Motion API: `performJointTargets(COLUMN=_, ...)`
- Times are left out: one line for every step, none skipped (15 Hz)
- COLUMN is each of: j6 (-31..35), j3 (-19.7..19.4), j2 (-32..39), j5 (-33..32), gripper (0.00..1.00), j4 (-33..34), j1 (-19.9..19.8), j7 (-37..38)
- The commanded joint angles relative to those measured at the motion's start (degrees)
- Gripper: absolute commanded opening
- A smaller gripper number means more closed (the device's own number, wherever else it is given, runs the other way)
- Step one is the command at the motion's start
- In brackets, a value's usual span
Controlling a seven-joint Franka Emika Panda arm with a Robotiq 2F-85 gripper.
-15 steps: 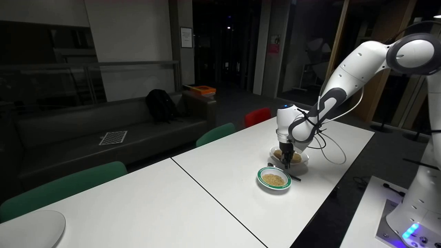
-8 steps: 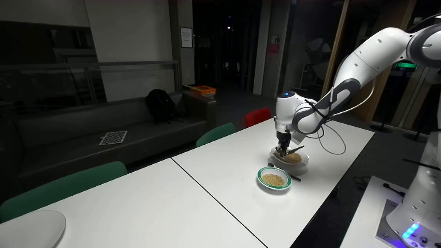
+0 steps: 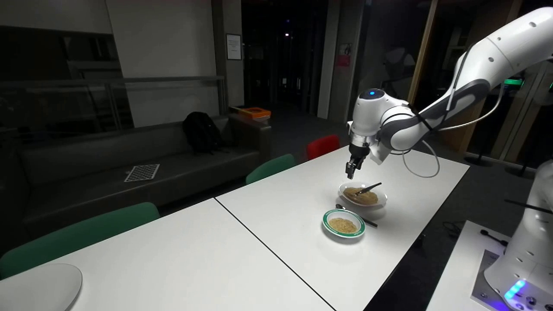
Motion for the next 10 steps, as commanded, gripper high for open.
performJointTargets(j6=-0.57, j3=3.25, j2=-9.98, j5=-1.53, gripper=0.99, j4=-6.13, j1=-1.89, j7=1.02)
performJointTargets(j6=-0.77, j3=4.08, j2=-12.36, j5=-0.94, gripper=1.0, j4=-7.59, j1=-2.16, j7=0.34)
performJointTargets(j6=-1.06, j3=4.96, j2=-14.4, j5=-0.74, gripper=1.0, j4=-8.8, j1=-2.55, j7=-0.03)
performJointTargets(j6=-1.64, j3=5.69, j2=-16.47, j5=0.09, gripper=1.0, j4=-10.05, j1=-2.67, j7=-1.01)
performJointTargets(j6=-2.77, j3=6.28, j2=-18.24, j5=1.46, gripper=1.0, j4=-11.0, j1=-2.64, j7=-1.94)
performJointTargets(j6=-3.88, j3=6.79, j2=-20.07, j5=2.64, gripper=1.0, j4=-12.03, j1=-2.64, j7=-2.88)
performJointTargets(j6=-4.78, j3=7.26, j2=-21.63, j5=3.26, gripper=1.0, j4=-12.87, j1=-2.78, j7=-3.13)
performJointTargets(j6=-5.26, j3=7.24, j2=-22.99, j5=4.86, gripper=1.0, j4=-13.81, j1=-2.59, j7=-4.58)
performJointTargets(j6=-5.81, j3=7.38, j2=-24.04, j5=5.94, gripper=1.0, j4=-14.45, j1=-2.71, j7=-5.34)
performJointTargets(j6=-6.15, j3=7.08, j2=-24.86, j5=7.56, gripper=1.0, j4=-15.04, j1=-2.64, j7=-7.15)
